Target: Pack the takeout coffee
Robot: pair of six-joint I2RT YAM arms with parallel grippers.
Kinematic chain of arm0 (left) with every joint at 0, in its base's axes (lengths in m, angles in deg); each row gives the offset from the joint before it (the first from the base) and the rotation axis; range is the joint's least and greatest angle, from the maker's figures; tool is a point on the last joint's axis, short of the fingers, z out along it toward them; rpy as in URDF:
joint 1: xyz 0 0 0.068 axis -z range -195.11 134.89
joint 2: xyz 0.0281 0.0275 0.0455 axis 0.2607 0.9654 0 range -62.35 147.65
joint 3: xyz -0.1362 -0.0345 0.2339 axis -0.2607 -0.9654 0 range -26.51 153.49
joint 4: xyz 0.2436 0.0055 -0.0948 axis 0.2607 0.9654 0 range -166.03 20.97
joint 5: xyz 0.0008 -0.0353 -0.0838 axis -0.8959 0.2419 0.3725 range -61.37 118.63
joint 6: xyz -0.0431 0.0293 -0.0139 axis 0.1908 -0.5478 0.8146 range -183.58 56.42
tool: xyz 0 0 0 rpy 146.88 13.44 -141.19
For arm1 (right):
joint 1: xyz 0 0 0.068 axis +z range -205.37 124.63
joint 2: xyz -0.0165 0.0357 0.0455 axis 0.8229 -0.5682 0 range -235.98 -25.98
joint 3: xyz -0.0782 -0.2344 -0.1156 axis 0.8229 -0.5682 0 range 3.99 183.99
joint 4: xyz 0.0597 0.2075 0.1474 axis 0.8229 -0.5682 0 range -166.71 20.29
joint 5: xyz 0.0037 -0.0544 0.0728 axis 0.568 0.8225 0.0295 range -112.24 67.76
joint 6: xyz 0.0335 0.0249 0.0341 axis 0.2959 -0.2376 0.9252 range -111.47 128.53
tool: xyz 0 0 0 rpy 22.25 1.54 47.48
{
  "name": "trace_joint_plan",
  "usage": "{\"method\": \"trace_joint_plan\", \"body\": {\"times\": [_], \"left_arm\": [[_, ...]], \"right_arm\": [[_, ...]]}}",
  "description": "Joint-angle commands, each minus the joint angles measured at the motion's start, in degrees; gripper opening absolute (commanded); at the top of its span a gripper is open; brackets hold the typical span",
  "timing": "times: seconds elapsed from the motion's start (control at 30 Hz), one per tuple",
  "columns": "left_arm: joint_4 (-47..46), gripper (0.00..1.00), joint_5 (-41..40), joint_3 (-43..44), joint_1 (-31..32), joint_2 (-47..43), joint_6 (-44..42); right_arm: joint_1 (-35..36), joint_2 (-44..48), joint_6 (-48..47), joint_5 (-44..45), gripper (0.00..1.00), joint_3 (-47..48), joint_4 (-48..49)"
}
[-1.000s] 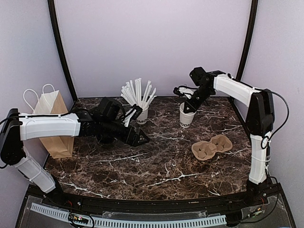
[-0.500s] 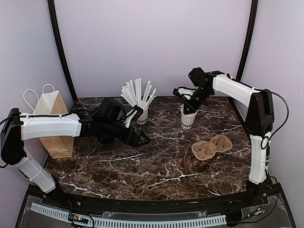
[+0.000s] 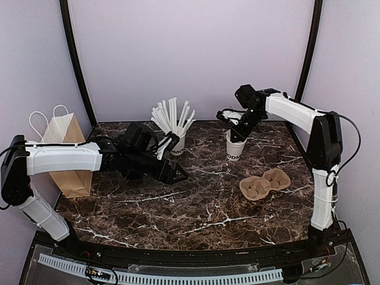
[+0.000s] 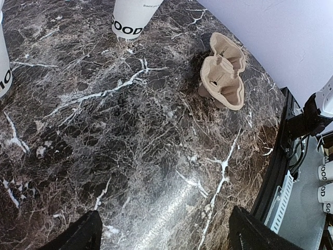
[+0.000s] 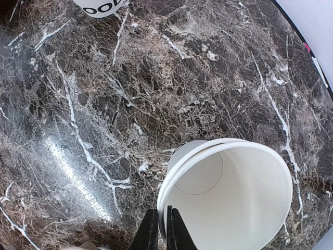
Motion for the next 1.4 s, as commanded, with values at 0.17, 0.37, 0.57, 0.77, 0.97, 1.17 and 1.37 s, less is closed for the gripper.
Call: {"method": "trace_joint_plan", "body": {"times": [0.17,0.37,0.57,0.77,0.97,1.17,1.37], "left_arm": [[-1.7,0.88,0.4,0.2,0.4,0.2,0.7],[-2.8,0.87,-1.4,-0.3,0.4,-0.6,2.6],[-5.0,0.87,-5.2,-0.4,0.4,-0.6,8.9],[-10.5,0.86,-12.3,-3.3,0.4,-0.1,24.5],[-20.7,0.84,-10.7,-8.3,0.4,1.0,36.7],[-24.3,0.82,-11.4,-8.8,0.4,1.0,38.2],[-26.0,0.81,-10.6,-7.2,0.4,3.7,39.5]], "right_arm": [[0.9,-0.6,0.4,2.0,0.04,-0.2,0.1],[1.9,0.5,0.4,3.2,0.0,-0.8,0.1],[6.1,6.7,0.0,3.6,0.0,-4.0,2.1],[12.7,11.8,-0.4,-1.3,0.0,-7.3,3.1],[19.9,13.7,-0.8,-0.3,0.0,-10.2,6.1],[21.4,12.2,0.4,-1.2,0.0,-10.5,7.6],[21.4,12.0,2.1,-3.1,0.0,-10.6,8.9]]}}
